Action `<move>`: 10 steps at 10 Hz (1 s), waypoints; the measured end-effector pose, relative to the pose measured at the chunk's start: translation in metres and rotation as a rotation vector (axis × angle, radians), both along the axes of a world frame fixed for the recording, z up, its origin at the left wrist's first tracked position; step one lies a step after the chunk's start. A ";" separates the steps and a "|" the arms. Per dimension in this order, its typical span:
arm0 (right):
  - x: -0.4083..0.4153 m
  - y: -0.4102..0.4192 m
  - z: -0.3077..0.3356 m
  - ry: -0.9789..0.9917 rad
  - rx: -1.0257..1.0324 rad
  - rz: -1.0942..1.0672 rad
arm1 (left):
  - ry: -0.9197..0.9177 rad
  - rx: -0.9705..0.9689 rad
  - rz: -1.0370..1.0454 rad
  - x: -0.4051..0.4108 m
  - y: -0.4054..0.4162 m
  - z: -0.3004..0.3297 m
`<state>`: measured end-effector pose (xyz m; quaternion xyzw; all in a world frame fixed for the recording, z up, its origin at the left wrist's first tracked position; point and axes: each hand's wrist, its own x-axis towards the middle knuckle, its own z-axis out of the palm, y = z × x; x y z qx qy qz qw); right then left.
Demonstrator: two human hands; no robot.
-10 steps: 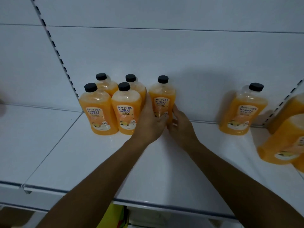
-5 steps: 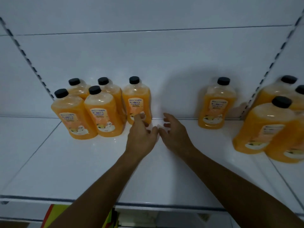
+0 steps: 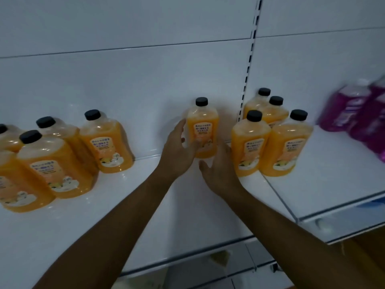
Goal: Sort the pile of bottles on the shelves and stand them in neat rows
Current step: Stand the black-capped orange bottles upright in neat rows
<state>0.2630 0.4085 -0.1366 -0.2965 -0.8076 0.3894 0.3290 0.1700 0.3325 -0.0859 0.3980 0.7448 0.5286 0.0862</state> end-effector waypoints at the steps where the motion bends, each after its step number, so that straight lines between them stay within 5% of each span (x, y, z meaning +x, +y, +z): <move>1: -0.013 0.009 -0.005 0.034 -0.113 0.018 | 0.096 -0.020 -0.001 -0.011 0.010 0.011; 3: -0.032 0.027 -0.005 -0.049 -0.205 -0.081 | 0.306 -0.146 0.021 -0.036 0.027 0.023; 6: -0.033 0.026 -0.008 0.097 -0.269 0.032 | 0.332 -0.215 0.053 -0.044 0.013 0.034; 10: -0.070 -0.085 0.019 0.072 -0.126 0.398 | 0.518 -0.316 0.325 -0.059 -0.148 0.064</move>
